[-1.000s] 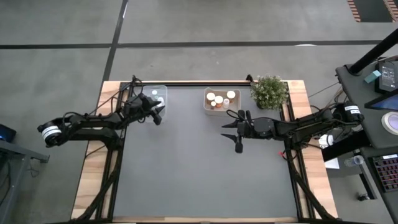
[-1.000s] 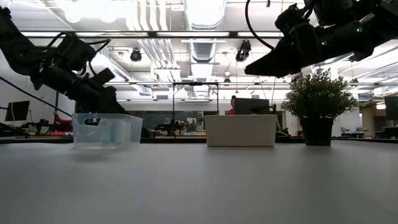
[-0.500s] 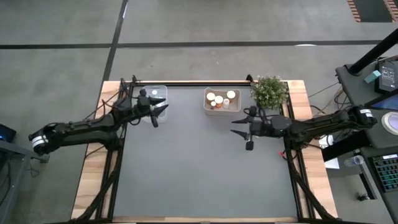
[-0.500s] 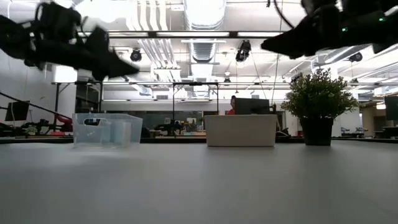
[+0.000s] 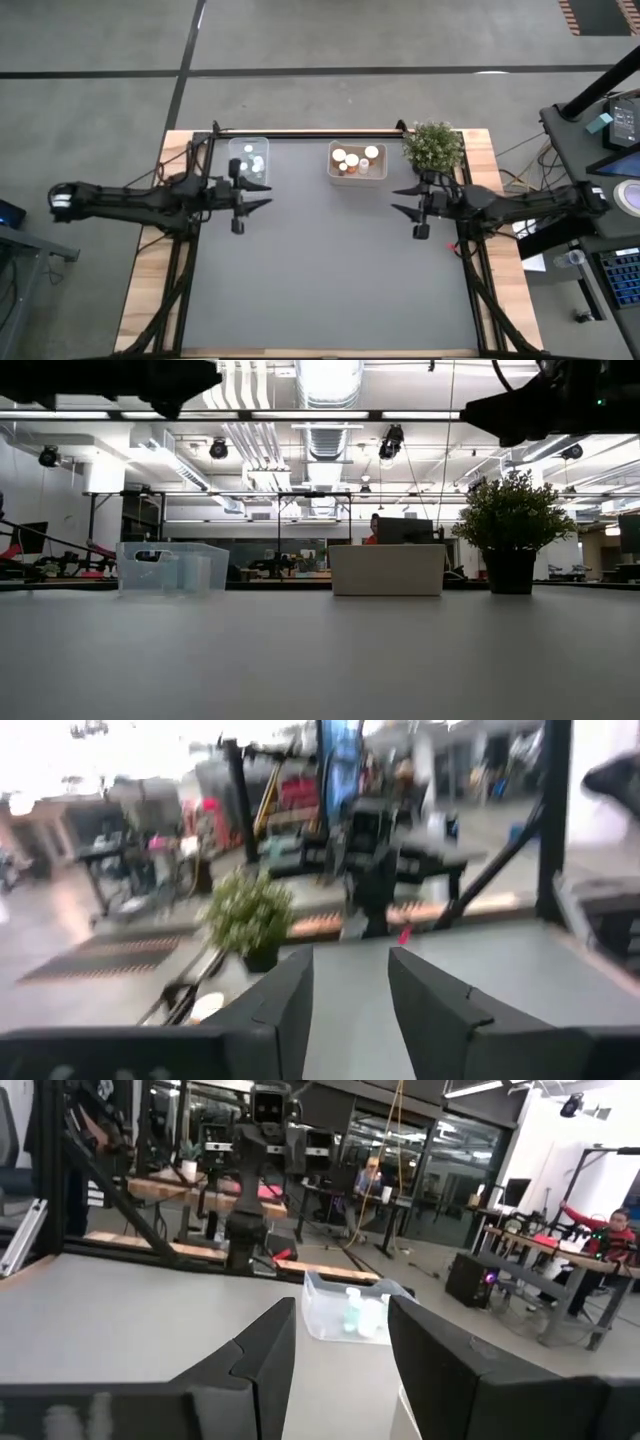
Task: Pick and place medicine bottles into bin by pill shape (circle, oval)
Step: Return to Home Position
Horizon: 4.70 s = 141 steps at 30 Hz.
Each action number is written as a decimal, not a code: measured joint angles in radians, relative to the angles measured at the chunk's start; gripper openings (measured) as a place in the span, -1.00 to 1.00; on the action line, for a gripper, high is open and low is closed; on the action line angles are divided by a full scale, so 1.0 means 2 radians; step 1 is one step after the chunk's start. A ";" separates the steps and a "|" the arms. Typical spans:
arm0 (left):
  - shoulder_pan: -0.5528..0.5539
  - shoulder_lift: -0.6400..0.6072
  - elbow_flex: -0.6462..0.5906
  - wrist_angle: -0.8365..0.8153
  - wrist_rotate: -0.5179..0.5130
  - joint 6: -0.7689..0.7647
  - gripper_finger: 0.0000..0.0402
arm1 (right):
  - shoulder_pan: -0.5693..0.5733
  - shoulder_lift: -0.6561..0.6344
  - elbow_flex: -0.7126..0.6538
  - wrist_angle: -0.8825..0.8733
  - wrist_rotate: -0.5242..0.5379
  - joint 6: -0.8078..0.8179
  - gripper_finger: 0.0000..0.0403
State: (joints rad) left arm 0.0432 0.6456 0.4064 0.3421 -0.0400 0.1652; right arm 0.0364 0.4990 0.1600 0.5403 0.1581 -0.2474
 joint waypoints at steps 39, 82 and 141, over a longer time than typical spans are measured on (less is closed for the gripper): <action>-0.016 -0.297 -0.199 -0.092 -0.026 0.008 -1.00 | 0.000 -0.210 -0.074 -0.162 0.001 0.016 -0.28; -0.016 -0.274 -0.200 -0.093 -0.028 0.008 -1.00 | 0.000 -0.209 -0.075 -0.163 0.001 0.019 -0.30; -0.016 -0.261 -0.200 -0.093 -0.027 0.008 -1.00 | 0.000 -0.209 -0.070 -0.163 0.001 0.019 -0.30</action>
State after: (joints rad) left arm 0.0116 0.1245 0.0063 0.1558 -0.0944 0.1822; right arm 0.0367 0.0814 0.0194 0.2137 0.1596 -0.2096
